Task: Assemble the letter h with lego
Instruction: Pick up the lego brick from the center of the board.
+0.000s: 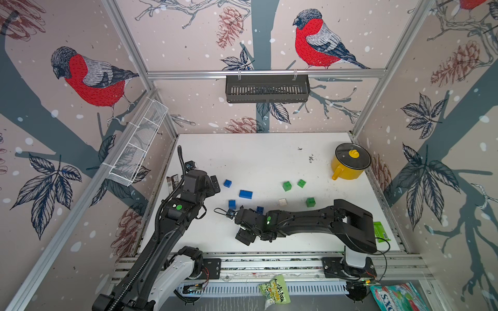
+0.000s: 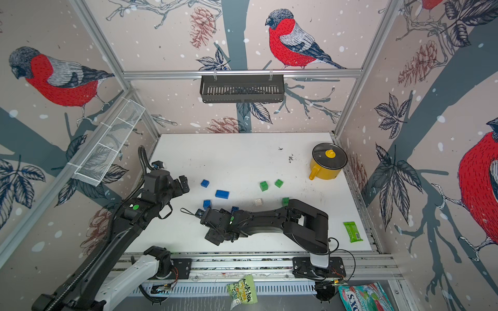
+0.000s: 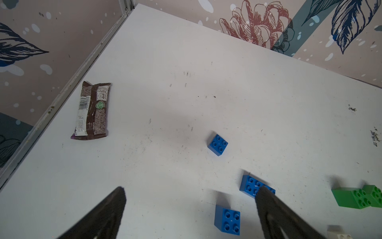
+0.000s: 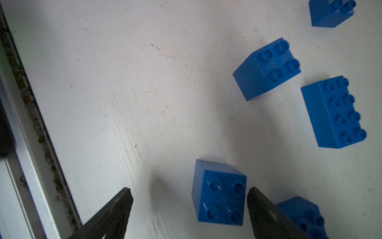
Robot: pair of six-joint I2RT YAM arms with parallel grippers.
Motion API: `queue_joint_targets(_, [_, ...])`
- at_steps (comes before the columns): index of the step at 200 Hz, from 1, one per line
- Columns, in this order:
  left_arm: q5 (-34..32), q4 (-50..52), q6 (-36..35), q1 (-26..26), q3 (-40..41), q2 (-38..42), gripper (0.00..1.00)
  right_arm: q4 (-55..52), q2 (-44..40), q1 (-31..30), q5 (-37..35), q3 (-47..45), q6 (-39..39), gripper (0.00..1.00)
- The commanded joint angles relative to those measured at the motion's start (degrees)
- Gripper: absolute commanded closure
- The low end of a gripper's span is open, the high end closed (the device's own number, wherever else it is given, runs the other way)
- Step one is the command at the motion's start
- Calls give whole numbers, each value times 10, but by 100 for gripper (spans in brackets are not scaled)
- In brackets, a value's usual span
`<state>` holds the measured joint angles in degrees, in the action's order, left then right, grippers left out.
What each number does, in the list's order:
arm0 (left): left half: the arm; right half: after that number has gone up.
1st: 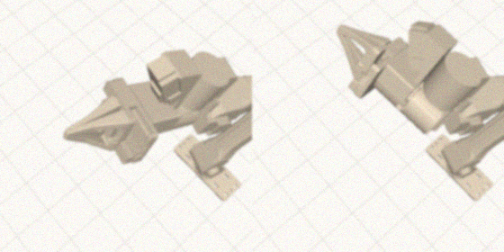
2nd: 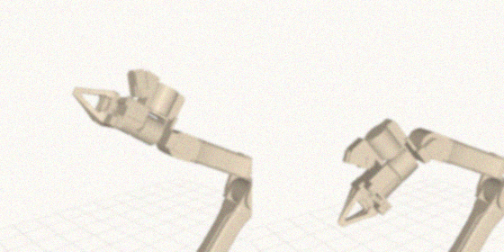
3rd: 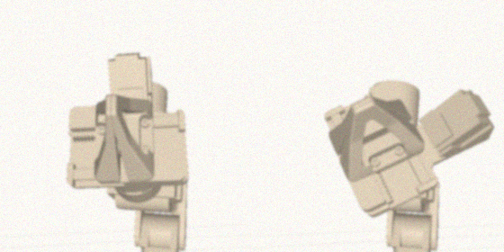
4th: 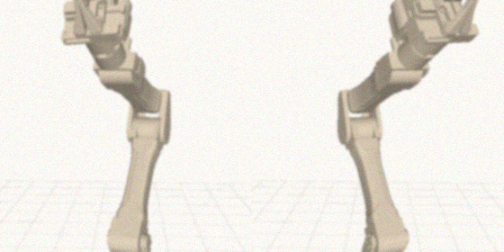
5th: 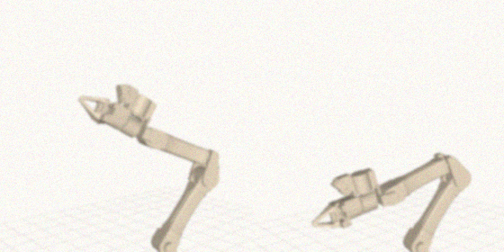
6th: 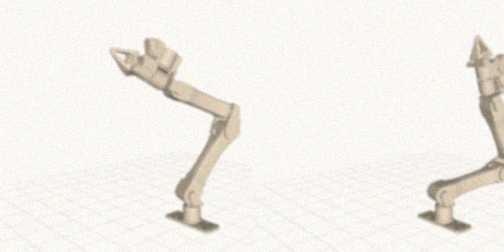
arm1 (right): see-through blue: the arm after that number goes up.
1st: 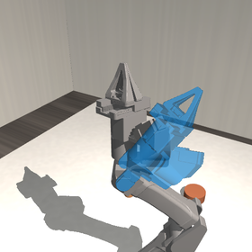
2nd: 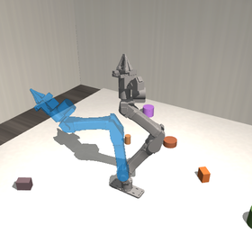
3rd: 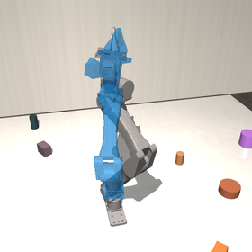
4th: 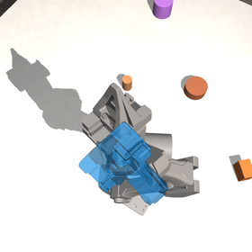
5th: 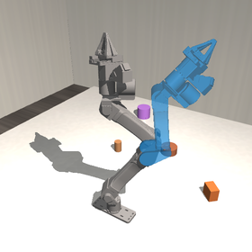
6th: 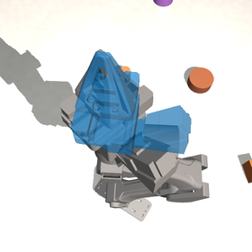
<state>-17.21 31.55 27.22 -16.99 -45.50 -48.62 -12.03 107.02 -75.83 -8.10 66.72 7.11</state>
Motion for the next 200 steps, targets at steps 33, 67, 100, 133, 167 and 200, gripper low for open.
queue_joint_targets(33, [-14,-22,5,1,1,-4,2,-36,17,33,26,29,-5,21])
queue_joint_targets(67, [-18,-22,4,1,1,-2,2,-46,19,34,28,39,-1,30])
queue_joint_targets(100, [-21,-21,4,1,2,-2,2,-52,19,36,19,40,4,36])
queue_joint_targets(133, [-19,-21,4,1,2,-4,2,-54,21,37,15,40,4,40])
queue_joint_targets(167, [-16,-23,5,1,6,-2,2,-56,22,36,11,42,9,45])
queue_joint_targets(200, [-18,-21,4,1,5,-2,2,-59,31,34,15,48,17,47])
